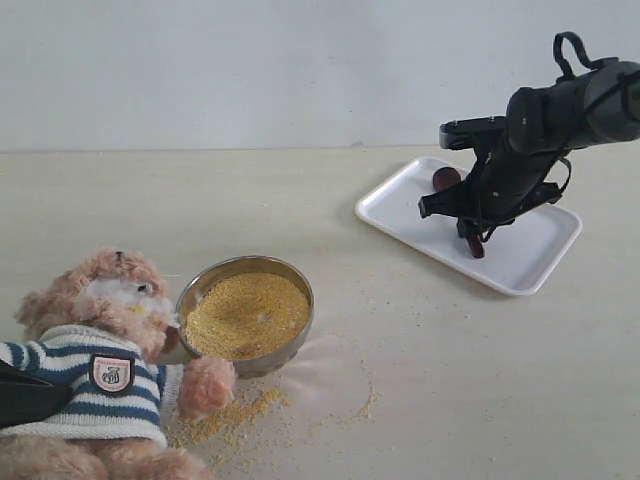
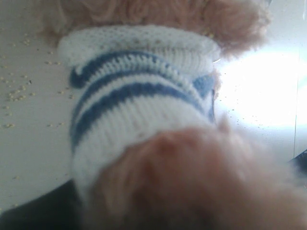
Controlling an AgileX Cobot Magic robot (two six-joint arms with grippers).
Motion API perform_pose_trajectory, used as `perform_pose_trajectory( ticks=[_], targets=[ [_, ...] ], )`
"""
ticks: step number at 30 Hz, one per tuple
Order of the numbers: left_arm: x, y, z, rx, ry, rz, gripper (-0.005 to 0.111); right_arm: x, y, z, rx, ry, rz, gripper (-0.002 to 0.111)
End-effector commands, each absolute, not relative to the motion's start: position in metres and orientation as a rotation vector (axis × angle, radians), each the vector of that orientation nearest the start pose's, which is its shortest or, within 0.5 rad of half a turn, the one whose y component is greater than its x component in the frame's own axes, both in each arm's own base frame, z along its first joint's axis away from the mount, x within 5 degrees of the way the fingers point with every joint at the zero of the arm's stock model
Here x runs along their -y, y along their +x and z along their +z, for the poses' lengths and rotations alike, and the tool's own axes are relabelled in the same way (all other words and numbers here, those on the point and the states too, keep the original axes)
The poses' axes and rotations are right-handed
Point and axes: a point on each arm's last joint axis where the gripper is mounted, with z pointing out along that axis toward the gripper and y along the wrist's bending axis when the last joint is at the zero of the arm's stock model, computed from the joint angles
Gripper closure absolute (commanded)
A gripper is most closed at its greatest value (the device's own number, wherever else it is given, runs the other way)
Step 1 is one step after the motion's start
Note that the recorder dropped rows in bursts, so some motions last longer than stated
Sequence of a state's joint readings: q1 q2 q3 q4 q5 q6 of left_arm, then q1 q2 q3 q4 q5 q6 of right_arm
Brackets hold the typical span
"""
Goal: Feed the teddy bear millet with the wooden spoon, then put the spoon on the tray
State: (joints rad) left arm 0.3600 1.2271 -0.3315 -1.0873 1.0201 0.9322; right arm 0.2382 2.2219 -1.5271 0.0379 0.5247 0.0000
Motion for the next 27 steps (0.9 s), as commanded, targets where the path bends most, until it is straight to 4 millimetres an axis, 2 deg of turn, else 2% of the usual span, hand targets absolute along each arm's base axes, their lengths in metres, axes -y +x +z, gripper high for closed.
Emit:
perform_pose_trajectory(
  ticks=[1,5,6,9,10,12,15,20,21,23,24,25,26,27],
  targets=[
    [0.017,0.154,0.178,-2.583,-0.21,-1.137,0.102,-0.106,0.446,0.111,-2.712,-0.271,0.103,0.101],
    [0.017,0.154,0.178,-2.583,-0.21,-1.137,0.102,-0.106,0.445,0.111,-2.719,-0.272,0.102,0.097],
    [0.017,0.154,0.178,-2.583,-0.21,-1.137,0.102,-0.106,0.445,0.111,-2.722,-0.273,0.102,0.093],
    [0.017,0.154,0.178,-2.583,-0.21,-1.137,0.102,-0.106,0.445,0.114,-2.719,-0.273,0.103,0.069],
    [0.017,0.154,0.178,-2.583,-0.21,-1.137,0.102,-0.106,0.445,0.117,-2.708,-0.272,0.104,0.069],
    [0.017,0.154,0.178,-2.583,-0.21,-1.137,0.102,-0.106,0.447,0.13,-2.663,-0.276,0.112,0.069],
    [0.017,0.154,0.178,-2.583,-0.21,-1.137,0.102,-0.106,0.446,0.166,-2.567,-0.266,0.124,0.069],
    [0.017,0.154,0.178,-2.583,-0.21,-1.137,0.102,-0.101,0.423,0.207,-2.477,-0.313,0.117,0.069],
    [0.017,0.154,0.178,-2.583,-0.21,-1.137,0.102,-0.099,0.416,0.208,-2.468,-0.303,0.124,0.069],
    [0.017,0.154,0.178,-2.583,-0.21,-1.137,0.102,-0.095,0.395,0.219,-2.409,-0.26,0.155,0.077],
    [0.017,0.154,0.178,-2.583,-0.21,-1.137,0.102,-0.092,0.381,0.221,-2.373,-0.217,0.181,0.091],
    [0.017,0.154,0.178,-2.583,-0.21,-1.137,0.102,-0.09,0.372,0.221,-2.349,-0.194,0.191,0.098],
    [0.017,0.154,0.178,-2.583,-0.21,-1.137,0.102,-0.085,0.352,0.22,-2.312,-0.156,0.203,0.108],
    [0.017,0.154,0.178,-2.583,-0.21,-1.137,0.102,-0.083,0.344,0.218,-2.308,-0.153,0.202,0.108]
  ],
)
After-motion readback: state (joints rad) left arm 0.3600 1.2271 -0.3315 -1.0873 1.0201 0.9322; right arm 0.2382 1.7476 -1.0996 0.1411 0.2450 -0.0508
